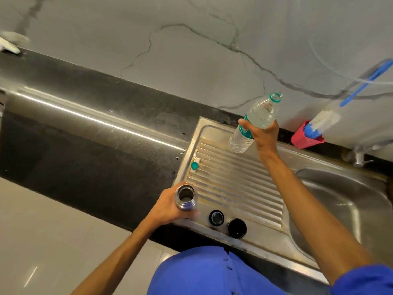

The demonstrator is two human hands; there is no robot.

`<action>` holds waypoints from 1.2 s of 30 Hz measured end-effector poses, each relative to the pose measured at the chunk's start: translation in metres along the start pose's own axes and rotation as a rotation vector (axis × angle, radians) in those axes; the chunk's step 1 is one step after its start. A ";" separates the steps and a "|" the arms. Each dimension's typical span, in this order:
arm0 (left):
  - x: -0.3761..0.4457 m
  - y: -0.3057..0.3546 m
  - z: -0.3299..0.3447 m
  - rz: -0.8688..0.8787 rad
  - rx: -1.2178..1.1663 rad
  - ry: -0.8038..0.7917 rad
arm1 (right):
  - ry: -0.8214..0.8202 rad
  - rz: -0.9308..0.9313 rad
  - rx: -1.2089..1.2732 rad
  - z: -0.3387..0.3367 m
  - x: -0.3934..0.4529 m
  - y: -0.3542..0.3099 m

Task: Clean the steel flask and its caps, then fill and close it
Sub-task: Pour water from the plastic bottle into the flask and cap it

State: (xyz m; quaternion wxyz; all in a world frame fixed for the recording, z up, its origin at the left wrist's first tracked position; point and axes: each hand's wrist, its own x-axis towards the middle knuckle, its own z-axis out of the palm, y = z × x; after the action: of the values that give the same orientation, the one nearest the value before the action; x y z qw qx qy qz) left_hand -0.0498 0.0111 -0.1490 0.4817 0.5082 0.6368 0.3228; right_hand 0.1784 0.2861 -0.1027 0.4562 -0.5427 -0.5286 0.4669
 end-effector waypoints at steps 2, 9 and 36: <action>-0.002 0.004 0.004 0.005 -0.001 0.042 | -0.002 -0.051 -0.004 -0.017 -0.007 -0.018; -0.012 0.068 0.022 0.264 0.008 0.084 | 0.045 -0.117 0.031 -0.088 -0.052 -0.060; 0.121 0.305 0.325 1.150 1.893 0.229 | 0.401 -0.050 -0.011 -0.492 -0.177 -0.042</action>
State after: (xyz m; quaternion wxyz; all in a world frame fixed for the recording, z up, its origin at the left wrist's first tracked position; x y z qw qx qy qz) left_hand 0.3565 0.1853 -0.0158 -0.3830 0.8573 0.3363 -0.0730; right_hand 0.6581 0.1099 0.0160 0.5609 -0.6139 -0.4431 0.3349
